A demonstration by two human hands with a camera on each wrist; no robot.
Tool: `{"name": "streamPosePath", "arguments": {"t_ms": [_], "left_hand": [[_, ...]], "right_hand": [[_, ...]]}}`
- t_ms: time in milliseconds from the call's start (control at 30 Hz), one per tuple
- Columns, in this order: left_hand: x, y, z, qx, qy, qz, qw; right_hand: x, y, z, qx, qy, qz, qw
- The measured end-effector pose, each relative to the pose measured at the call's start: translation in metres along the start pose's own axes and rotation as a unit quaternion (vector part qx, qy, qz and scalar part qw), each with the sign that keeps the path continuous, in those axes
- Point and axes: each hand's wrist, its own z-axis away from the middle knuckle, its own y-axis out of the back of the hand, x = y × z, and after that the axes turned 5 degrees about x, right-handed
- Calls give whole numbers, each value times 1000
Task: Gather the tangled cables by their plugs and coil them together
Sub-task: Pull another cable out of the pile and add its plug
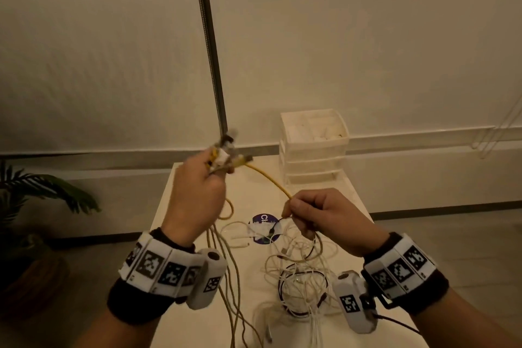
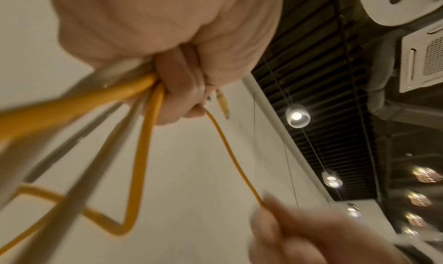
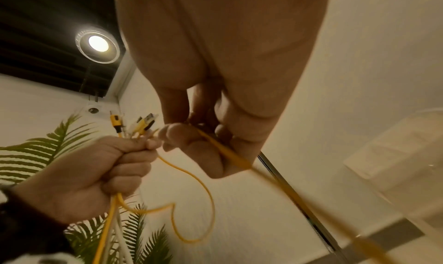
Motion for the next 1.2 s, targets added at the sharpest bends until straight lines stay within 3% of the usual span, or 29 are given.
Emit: {"name": "streamPosePath", "arguments": {"t_ms": [133, 367, 500, 633, 700, 800, 867, 1000, 1200], "left_hand": [[-8, 29, -22, 97, 28, 83, 991], [-6, 27, -14, 78, 11, 105, 991], [5, 9, -8, 34, -11, 41, 999], [13, 2, 6, 73, -65, -64, 993], [14, -3, 14, 28, -110, -47, 992], [16, -15, 21, -165, -131, -37, 977], [15, -22, 24, -256, -116, -47, 958], [10, -19, 25, -268, -90, -8, 959], [2, 5, 13, -180, -92, -36, 979]], "right_hand": [[32, 13, 14, 12, -45, 15, 999], [66, 23, 33, 87, -98, -13, 991], [53, 13, 33, 86, -75, -84, 990], [34, 5, 35, 58, -47, -108, 991], [22, 3, 36, 46, -41, -115, 991], [5, 0, 36, 19, -8, -127, 992], [-5, -2, 34, 10, 5, -140, 990], [-8, -6, 33, 12, 2, -150, 989], [12, 0, 70, 7, -75, -90, 993]]}}
